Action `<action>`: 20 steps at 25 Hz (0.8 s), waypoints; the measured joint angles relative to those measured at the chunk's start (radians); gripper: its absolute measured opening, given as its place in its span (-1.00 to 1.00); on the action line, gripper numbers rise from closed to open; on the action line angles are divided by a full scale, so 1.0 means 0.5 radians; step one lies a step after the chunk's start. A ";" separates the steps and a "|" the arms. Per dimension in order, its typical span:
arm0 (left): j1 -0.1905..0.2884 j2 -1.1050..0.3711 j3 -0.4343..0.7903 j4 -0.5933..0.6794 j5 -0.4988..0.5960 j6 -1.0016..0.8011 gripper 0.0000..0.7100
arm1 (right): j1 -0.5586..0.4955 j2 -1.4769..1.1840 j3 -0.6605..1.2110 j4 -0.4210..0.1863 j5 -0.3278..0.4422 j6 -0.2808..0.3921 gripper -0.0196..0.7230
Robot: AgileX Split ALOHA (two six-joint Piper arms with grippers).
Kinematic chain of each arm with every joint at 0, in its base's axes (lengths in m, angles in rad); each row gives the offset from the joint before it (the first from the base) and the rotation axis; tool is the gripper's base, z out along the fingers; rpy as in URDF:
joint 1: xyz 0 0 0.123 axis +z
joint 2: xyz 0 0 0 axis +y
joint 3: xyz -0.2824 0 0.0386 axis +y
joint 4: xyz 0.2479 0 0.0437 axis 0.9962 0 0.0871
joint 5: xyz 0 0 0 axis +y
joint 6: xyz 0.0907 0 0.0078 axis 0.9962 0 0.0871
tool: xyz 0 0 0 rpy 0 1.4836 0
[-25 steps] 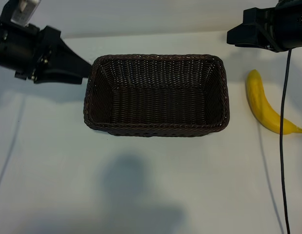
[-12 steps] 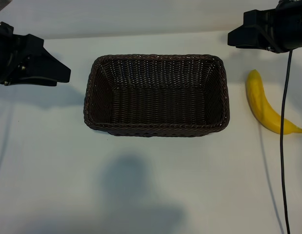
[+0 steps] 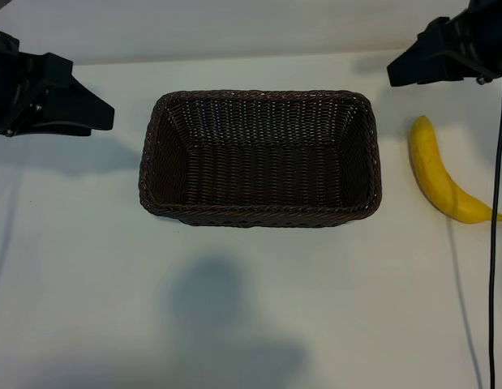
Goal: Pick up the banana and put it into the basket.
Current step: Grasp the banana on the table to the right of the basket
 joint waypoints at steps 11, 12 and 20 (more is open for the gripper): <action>0.000 0.000 0.000 0.001 -0.028 0.002 0.13 | 0.000 0.000 -0.046 -0.376 0.076 0.078 0.54; 0.000 0.000 0.000 0.001 -0.033 0.002 0.13 | 0.000 0.000 -0.046 -0.445 0.062 0.113 0.54; 0.000 0.000 0.000 0.001 -0.047 0.002 0.13 | 0.000 0.000 0.084 -0.753 -0.156 0.257 0.53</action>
